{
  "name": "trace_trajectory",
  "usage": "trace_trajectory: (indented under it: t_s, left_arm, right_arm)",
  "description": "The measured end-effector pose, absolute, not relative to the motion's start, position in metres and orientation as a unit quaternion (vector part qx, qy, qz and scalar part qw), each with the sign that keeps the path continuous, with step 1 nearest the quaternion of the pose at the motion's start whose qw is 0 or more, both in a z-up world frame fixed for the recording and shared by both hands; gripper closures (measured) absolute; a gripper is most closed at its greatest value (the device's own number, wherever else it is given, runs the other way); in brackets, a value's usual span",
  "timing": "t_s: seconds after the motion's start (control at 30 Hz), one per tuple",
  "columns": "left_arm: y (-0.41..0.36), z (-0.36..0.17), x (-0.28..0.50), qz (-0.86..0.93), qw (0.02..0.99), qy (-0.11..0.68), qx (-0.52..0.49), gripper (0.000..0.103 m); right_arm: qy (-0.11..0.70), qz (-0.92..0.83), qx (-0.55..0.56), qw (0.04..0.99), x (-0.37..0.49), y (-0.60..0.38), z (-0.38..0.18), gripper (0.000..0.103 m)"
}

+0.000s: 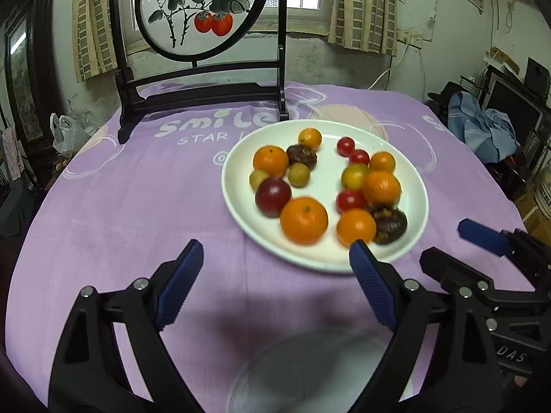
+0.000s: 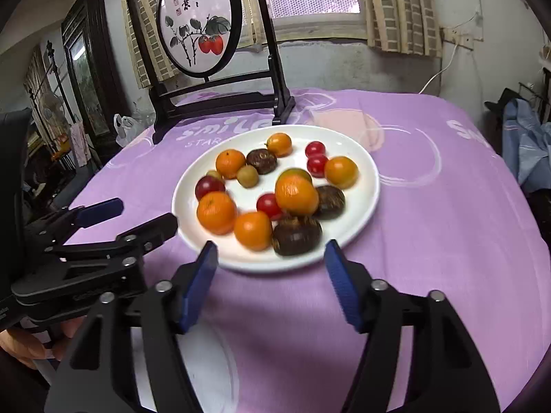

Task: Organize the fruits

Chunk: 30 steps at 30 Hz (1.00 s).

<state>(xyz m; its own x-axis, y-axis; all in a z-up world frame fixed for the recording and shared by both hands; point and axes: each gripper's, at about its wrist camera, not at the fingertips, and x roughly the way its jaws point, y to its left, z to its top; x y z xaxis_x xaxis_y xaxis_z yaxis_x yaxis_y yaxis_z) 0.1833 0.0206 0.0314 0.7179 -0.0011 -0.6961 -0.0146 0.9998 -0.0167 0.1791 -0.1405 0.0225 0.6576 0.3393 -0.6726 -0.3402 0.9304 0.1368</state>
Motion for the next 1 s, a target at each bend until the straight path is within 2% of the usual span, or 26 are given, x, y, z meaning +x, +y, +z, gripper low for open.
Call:
trace_trajectory:
  t_s: [0.03, 0.1, 0.27, 0.37, 1.0]
  left_arm:
    - [0.021, 0.030, 0.175, 0.002, 0.927, 0.376, -0.010, 0.013]
    - [0.022, 0.026, 0.162, 0.001, 0.927, 0.374, -0.012, 0.012]
    - [0.026, 0.021, 0.136, 0.007, 0.928, 0.372, -0.010, 0.011]
    - [0.028, 0.021, 0.125, 0.011, 0.927, 0.374, -0.006, 0.011]
    - [0.032, -0.004, 0.113, 0.020, 0.921, 0.388, -0.007, 0.008]
  right_arm:
    - [0.365, 0.184, -0.002, 0.913, 0.173, -0.142, 0.022, 0.019]
    - [0.358, 0.181, -0.002, 0.916, 0.159, -0.144, 0.021, 0.014]
    - [0.361, 0.175, -0.002, 0.916, 0.135, -0.146, 0.015, 0.013]
    - [0.364, 0.172, 0.008, 0.915, 0.126, -0.149, 0.010, 0.002]
    - [0.369, 0.170, 0.001, 0.914, 0.115, -0.152, -0.005, 0.002]
